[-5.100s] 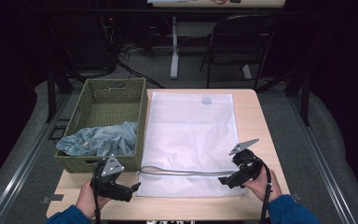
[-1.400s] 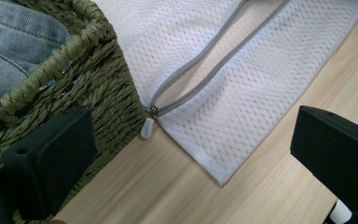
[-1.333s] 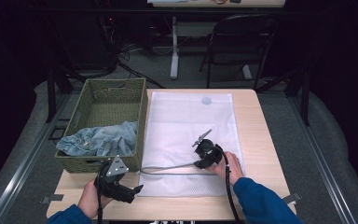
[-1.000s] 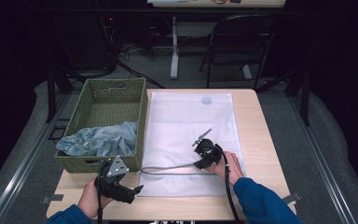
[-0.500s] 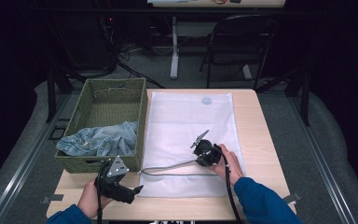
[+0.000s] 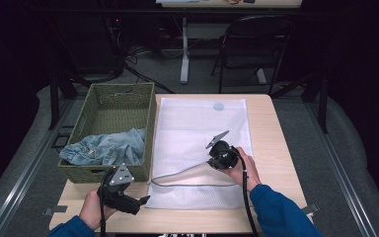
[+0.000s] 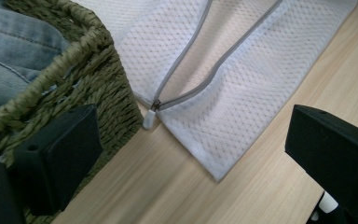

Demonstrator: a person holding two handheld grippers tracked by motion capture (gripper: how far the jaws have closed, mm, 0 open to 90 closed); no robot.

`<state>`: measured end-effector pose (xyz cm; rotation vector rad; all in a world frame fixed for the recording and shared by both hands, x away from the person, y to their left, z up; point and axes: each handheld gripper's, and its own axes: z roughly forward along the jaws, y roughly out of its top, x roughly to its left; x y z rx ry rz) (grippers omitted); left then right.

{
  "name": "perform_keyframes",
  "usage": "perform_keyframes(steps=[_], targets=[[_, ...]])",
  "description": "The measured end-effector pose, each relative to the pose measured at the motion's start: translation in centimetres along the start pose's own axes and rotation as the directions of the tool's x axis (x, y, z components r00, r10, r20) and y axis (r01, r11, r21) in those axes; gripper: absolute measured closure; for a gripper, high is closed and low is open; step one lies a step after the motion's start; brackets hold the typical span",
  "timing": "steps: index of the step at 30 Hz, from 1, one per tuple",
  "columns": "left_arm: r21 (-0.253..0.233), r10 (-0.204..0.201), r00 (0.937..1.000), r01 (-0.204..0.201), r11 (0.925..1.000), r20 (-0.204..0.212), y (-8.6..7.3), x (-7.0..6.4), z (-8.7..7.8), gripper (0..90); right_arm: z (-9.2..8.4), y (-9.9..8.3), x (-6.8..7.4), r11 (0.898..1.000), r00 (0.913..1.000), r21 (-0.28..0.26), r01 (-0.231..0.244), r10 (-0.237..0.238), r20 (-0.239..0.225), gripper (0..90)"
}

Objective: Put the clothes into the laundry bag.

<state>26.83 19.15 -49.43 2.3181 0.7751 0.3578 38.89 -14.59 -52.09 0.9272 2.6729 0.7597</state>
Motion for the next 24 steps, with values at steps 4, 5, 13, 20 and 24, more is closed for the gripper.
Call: perform_keyframes(steps=[4,5,13,20,24], targets=[[-0.007,0.035,0.9993,-0.035,0.9994,0.015,0.2,-0.3,-0.6,1.0,-1.0,0.2,-0.2,0.998,1.0,-0.058,-0.002,0.002,-0.004,88.8],[-0.006,0.044,0.9987,-0.044,0.999,0.025,0.3,-0.4,-0.8,0.9,-1.2,0.2,-0.2,0.998,1.0,-0.062,-0.006,0.006,-0.002,88.8],[-0.01,0.135,0.9906,-0.135,0.9908,0.017,1.5,0.3,-3.4,0.5,-0.7,-0.1,-0.3,0.999,0.9999,-0.049,0.012,-0.012,-0.001,88.7],[0.035,0.191,0.9815,-0.191,0.9809,0.004,3.1,3.3,-5.6,0.3,-0.7,0.0,-0.1,0.998,0.9996,-0.051,0.029,-0.029,0.001,88.7],[0.063,0.207,0.9783,-0.205,0.9767,-0.018,4.1,5.3,-6.2,0.0,-0.6,-0.1,-0.1,0.999,0.9997,-0.047,0.023,-0.023,-0.002,88.7]])
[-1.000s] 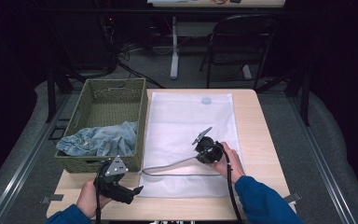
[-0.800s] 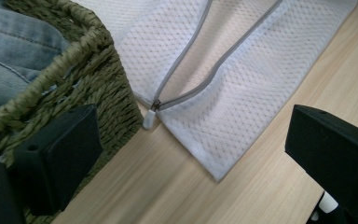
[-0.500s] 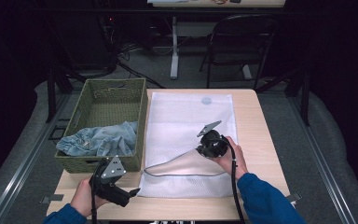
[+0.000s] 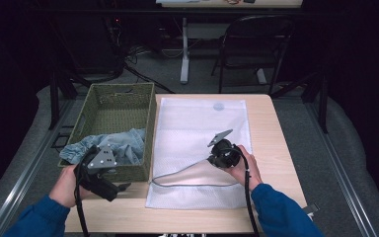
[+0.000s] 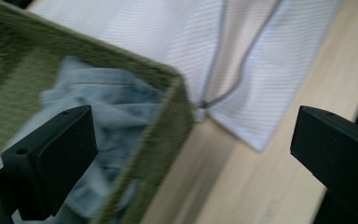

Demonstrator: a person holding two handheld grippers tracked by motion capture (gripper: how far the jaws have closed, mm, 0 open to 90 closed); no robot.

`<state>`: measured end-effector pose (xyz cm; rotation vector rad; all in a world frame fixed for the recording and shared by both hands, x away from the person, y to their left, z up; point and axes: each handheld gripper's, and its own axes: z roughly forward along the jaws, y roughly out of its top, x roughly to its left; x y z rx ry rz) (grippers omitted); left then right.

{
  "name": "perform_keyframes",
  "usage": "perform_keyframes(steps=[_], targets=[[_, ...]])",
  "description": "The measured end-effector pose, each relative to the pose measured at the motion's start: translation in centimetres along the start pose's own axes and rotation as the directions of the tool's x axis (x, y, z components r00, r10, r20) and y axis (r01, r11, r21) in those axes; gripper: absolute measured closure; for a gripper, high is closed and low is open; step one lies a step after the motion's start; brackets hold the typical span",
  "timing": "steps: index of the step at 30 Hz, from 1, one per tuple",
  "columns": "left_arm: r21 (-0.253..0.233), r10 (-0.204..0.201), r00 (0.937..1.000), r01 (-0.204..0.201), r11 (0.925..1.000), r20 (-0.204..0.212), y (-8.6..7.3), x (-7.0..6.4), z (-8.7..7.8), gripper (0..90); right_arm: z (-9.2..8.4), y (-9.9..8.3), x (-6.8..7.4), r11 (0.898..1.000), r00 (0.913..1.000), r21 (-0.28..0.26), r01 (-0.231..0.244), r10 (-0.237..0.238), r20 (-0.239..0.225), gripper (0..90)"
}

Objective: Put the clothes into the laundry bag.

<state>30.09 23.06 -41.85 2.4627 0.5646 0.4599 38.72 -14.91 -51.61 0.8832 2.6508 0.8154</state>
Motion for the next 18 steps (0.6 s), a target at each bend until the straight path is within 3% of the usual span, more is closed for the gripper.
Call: perform_keyframes(steps=[5,6,8,18], targets=[[0.039,0.013,0.9995,-0.012,0.9992,-0.028,0.5,1.9,0.0,0.0,0.1,0.0,0.0,1.0,1.0,0.003,0.0,0.0,-0.002,88.7],[0.074,0.03,0.9992,-0.028,0.9969,-0.025,0.7,2.8,0.2,0.0,0.1,0.0,0.1,1.0,1.0,0.005,-0.001,0.001,0.0,88.7],[0.093,0.034,0.9989,-0.031,0.9952,-0.031,0.9,3.8,0.3,0.0,0.1,0.0,0.0,1.0,1.0,0.003,0.001,-0.001,-0.003,88.6],[0.188,0.019,0.9997,-0.021,0.9819,0.013,0.9,7.7,2.0,0.0,0.0,-0.1,0.1,1.0,1.0,-0.001,-0.001,0.001,-0.001,88.7]])
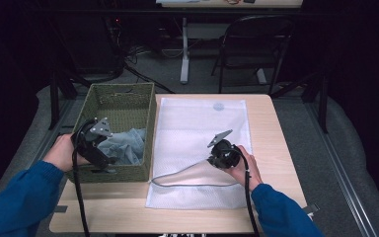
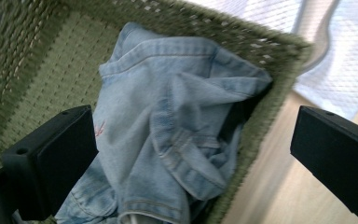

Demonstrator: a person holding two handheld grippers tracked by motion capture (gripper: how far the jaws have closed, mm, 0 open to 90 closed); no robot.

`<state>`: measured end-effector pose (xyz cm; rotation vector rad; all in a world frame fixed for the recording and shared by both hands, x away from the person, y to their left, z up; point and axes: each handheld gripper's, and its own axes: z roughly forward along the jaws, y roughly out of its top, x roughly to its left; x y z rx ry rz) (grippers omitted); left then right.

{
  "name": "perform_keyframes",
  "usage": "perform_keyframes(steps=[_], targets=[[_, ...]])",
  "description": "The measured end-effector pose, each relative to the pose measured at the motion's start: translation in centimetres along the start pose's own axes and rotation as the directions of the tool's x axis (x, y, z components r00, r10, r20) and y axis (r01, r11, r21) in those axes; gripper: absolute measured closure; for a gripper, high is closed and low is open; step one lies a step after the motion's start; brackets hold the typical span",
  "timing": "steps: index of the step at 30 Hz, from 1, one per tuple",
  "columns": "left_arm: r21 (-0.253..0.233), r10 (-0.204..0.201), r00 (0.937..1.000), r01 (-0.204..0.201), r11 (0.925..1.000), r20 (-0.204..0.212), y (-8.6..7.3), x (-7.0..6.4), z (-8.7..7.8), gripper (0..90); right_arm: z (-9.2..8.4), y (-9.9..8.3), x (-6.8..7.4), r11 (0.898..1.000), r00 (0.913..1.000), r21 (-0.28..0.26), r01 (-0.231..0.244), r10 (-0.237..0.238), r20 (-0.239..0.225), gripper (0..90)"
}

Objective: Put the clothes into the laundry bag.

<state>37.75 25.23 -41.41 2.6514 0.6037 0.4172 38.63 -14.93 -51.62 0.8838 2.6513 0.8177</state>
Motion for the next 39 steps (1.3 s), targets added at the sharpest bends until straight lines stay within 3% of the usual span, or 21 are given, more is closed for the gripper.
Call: perform_keyframes(steps=[5,10,17,18,20,26,29,32,34,37,39], targets=[[0.088,0.033,0.9994,-0.032,0.9956,-0.012,0.1,1.1,1.1,0.0,-0.1,0.0,-0.1,1.0,1.0,-0.012,0.006,-0.006,0.007,88.7],[0.14,0.041,0.9991,-0.042,0.9893,0.005,0.1,2.5,2.4,0.0,-0.1,0.0,0.0,1.0,0.9999,-0.013,0.012,-0.012,0.011,88.3],[0.19,0.023,0.9994,-0.027,0.9815,0.024,0.0,3.6,4.4,0.0,-0.1,0.0,0.0,1.0,0.9998,-0.011,0.01,-0.01,0.015,88.2],[0.217,0.027,0.9991,-0.033,0.9756,0.033,-0.2,4.1,5.3,0.0,-0.1,0.0,0.0,1.0,0.9998,-0.011,0.014,-0.014,0.015,88.1],[0.239,0.021,0.9985,-0.032,0.9706,0.05,-0.3,4.5,6.0,0.0,0.0,0.0,0.0,1.0,0.9997,-0.01,0.017,-0.017,0.016,87.5],[0.233,-0.008,0.9965,-0.011,0.9723,0.083,-0.7,5.2,7.4,0.0,0.0,0.0,0.1,1.0,0.9997,-0.008,0.016,-0.016,0.016,87.5],[0.273,-0.021,0.9927,-0.013,0.9619,0.119,-0.9,5.3,8.3,0.0,0.0,0.0,0.1,1.0,0.9998,-0.007,0.013,-0.013,0.015,87.6],[0.308,-0.035,0.9846,-0.02,0.951,0.171,-1.1,5.4,9.0,0.0,0.0,0.0,0.2,1.0,0.9998,-0.007,0.01,-0.01,0.015,87.5],[0.319,-0.04,0.9829,-0.02,0.9476,0.18,-1.2,5.4,9.3,0.0,0.0,0.0,0.2,1.0,0.9998,-0.008,0.015,-0.015,0.015,87.5],[0.363,-0.039,0.9831,-0.029,0.9313,0.179,-1.3,5.2,9.9,1.3,0.0,0.0,0.2,1.0,0.9997,-0.009,0.018,-0.018,0.016,87.5],[0.361,-0.03,0.9849,-0.034,0.932,0.17,-1.3,5.0,10.1,10.2,0.0,0.0,0.2,1.0,0.9998,-0.007,0.015,-0.015,0.015,87.4]])
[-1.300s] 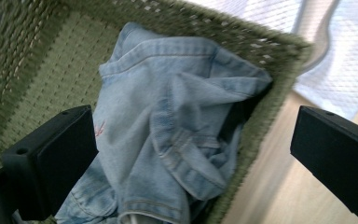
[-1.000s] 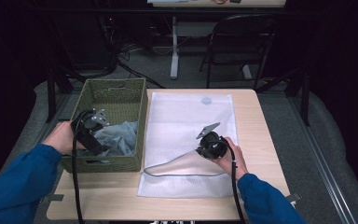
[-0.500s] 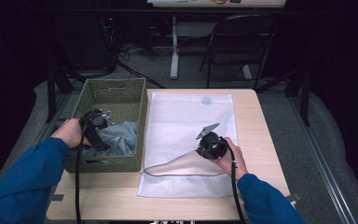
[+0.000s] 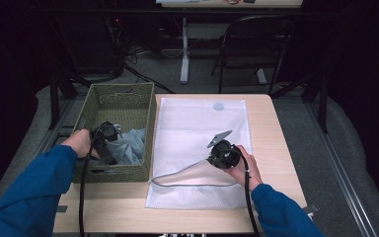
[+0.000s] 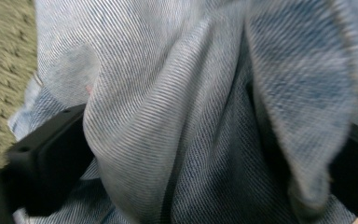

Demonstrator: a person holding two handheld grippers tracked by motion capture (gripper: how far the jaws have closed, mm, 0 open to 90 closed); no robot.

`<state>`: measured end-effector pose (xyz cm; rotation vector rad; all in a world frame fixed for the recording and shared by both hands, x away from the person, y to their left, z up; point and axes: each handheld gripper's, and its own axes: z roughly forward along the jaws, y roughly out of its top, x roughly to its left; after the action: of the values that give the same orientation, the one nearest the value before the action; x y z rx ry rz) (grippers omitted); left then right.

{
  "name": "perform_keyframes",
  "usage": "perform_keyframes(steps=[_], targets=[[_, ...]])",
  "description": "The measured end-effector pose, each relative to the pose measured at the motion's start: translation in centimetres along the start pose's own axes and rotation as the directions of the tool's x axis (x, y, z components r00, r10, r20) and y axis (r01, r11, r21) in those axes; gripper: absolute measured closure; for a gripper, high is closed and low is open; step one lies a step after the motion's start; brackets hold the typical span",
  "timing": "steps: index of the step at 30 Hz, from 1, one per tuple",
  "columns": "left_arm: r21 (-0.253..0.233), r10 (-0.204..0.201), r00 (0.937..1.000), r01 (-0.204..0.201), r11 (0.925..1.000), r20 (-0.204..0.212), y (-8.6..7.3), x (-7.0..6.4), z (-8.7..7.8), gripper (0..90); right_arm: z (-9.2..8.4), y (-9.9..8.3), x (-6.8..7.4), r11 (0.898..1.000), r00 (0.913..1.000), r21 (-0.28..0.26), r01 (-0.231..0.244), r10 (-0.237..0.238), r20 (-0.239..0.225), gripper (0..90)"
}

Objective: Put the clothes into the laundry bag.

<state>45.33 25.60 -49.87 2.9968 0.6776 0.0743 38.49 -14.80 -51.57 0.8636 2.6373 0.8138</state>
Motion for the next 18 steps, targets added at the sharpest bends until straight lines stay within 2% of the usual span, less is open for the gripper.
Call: perform_keyframes(steps=[2,4,7,11,14,18], targets=[[-0.002,0.005,0.9998,-0.005,1.0,0.021,-0.1,0.0,0.2,19.8,0.0,0.0,0.0,1.0,1.0,-0.002,0.001,-0.001,0.0,87.5],[-0.017,-0.003,0.9991,0.004,0.9998,0.042,-0.2,0.0,0.3,35.0,0.0,0.0,0.0,1.0,1.0,-0.001,0.002,-0.002,-0.001,87.5],[-0.022,-0.003,0.9986,0.004,0.9998,0.052,-0.4,-0.1,0.4,49.7,0.0,0.0,0.0,1.0,1.0,-0.001,0.002,-0.002,-0.002,87.5],[-0.054,-0.004,0.9966,0.008,0.9985,0.083,-0.9,-0.3,0.2,66.8,-0.1,0.0,-0.1,1.0,1.0,-0.005,0.003,-0.003,-0.008,87.9],[-0.058,0.0,0.9972,0.005,0.9983,0.074,-1.0,-0.4,0.0,69.7,-0.1,0.0,-0.1,1.0,0.9999,-0.008,0.0,-0.001,-0.01,88.2],[-0.064,0.005,0.9992,-0.003,0.9979,0.039,-1.0,-0.9,-0.7,71.1,-0.4,0.1,-0.4,1.0,0.9998,-0.016,-0.005,0.005,-0.017,88.4]])
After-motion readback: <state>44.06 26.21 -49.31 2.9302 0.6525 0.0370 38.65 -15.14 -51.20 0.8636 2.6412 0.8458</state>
